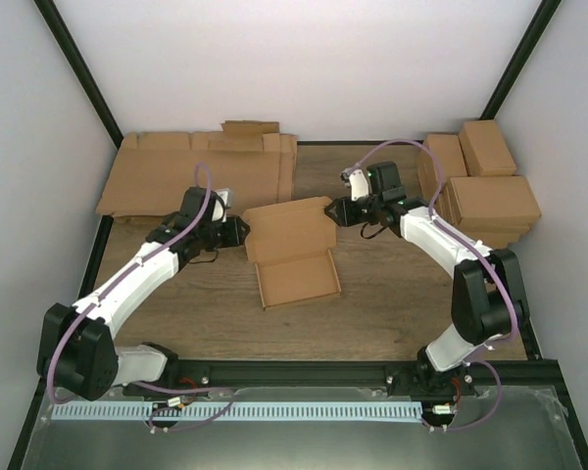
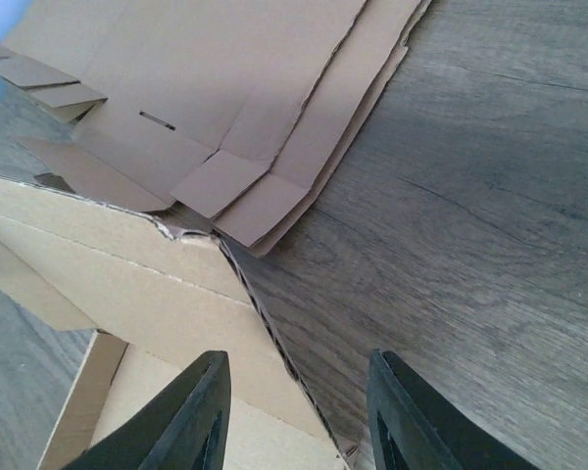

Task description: Fold the paper box

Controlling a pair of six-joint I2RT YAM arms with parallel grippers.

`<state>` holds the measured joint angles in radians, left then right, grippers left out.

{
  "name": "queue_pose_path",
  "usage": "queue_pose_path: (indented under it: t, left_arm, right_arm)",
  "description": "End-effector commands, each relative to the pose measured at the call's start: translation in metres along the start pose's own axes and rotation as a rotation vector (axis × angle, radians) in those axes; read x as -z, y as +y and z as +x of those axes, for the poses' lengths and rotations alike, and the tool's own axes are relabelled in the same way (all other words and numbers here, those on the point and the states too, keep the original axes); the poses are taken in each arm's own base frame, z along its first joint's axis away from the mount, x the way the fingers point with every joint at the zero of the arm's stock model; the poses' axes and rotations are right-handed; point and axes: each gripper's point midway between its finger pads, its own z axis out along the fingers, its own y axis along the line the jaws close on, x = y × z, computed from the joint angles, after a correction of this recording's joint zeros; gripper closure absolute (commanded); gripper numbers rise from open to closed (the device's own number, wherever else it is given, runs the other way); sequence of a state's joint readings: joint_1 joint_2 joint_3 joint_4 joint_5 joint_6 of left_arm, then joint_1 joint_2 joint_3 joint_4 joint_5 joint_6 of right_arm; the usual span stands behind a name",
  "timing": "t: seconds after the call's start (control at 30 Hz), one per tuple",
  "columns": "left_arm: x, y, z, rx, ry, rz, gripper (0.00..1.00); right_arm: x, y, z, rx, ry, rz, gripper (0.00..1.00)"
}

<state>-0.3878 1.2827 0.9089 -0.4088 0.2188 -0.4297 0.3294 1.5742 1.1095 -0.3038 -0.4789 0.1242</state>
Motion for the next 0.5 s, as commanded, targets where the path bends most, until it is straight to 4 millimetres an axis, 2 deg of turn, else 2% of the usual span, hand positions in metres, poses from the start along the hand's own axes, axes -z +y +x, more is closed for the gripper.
queue_pose_path:
  t: [0.0, 0.1, 0.17, 0.33, 0.43, 0.47]
  left_arm:
    - [-0.005, -0.002, 0.002, -0.031, 0.024, -0.033, 0.69]
    - [-0.009, 0.002, 0.005, -0.028, 0.042, -0.061, 0.67]
    - [-0.011, 0.004, 0.006, -0.026, 0.045, -0.078, 0.67]
    - [-0.012, 0.002, 0.005, -0.031, 0.047, -0.078, 0.81]
    - [-0.015, 0.001, 0.005, -0.035, 0.051, -0.081, 0.80]
    - [-0.016, 0.002, 0.005, -0.034, 0.053, -0.088, 0.75]
  right_arm:
    - [-0.004, -0.001, -0.014, 0.043, -0.006, 0.073, 0.60]
    - [-0.009, -0.003, -0.010, 0.044, 0.009, 0.090, 0.61]
    - [-0.011, -0.003, -0.008, 0.046, 0.016, 0.097, 0.66]
    - [-0.012, 0.004, -0.005, 0.051, 0.023, 0.084, 0.81]
    - [-0.013, 0.007, -0.004, 0.056, 0.027, 0.091, 0.85]
    - [-0.013, 0.008, -0.003, 0.058, 0.028, 0.094, 0.85]
